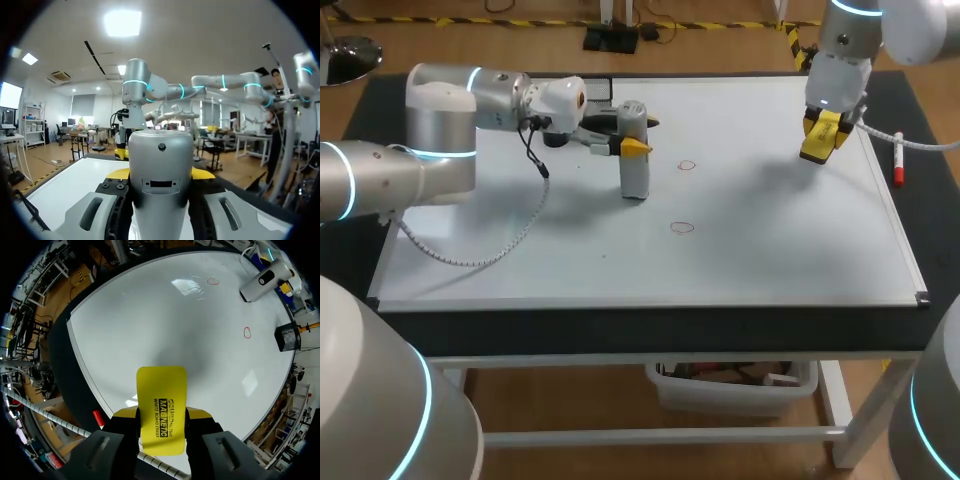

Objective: Pick up the inspection probe, press it on each red-marked spot on the whiteboard one by one, put down the probe, pick up the eraser, and wipe off all the red marks.

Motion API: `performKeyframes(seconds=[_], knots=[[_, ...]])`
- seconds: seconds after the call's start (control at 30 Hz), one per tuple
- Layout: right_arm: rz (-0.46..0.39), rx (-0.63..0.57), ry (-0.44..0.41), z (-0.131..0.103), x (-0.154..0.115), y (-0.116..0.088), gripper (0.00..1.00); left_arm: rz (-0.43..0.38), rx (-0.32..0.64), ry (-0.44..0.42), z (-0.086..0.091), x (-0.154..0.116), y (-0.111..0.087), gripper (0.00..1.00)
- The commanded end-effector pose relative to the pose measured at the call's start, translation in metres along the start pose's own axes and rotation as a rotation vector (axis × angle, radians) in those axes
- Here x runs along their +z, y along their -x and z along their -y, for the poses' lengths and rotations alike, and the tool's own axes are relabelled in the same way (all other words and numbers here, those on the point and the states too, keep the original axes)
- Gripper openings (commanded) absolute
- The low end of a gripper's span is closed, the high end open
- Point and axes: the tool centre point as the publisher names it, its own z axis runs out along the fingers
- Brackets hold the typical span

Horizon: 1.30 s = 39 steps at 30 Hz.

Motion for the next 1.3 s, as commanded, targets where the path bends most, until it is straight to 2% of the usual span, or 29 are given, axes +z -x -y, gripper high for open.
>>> performKeyframes(seconds=[0.03,0.37,0.8,1.03,1.3], knots=[[-0.004,-0.002,-0.001,0.001,-0.001,0.0,0.0,0.041,0.018,0.006,0.016,-0.011,-0.01,0.0],[-0.004,-0.002,-0.001,0.001,-0.001,0.0,0.0,0.152,0.05,0.023,0.037,-0.06,-0.003,0.0],[-0.004,-0.002,-0.001,0.001,-0.001,0.0,0.0,0.364,0.077,0.053,0.057,-0.16,0.028,0.0],[-0.004,-0.002,-0.001,0.001,-0.001,0.0,0.0,0.414,0.109,0.066,0.072,-0.196,0.043,0.0],[-0.004,-0.002,-0.001,0.001,-0.001,0.0,0.0,0.472,0.116,0.069,0.078,-0.231,0.059,0.0]])
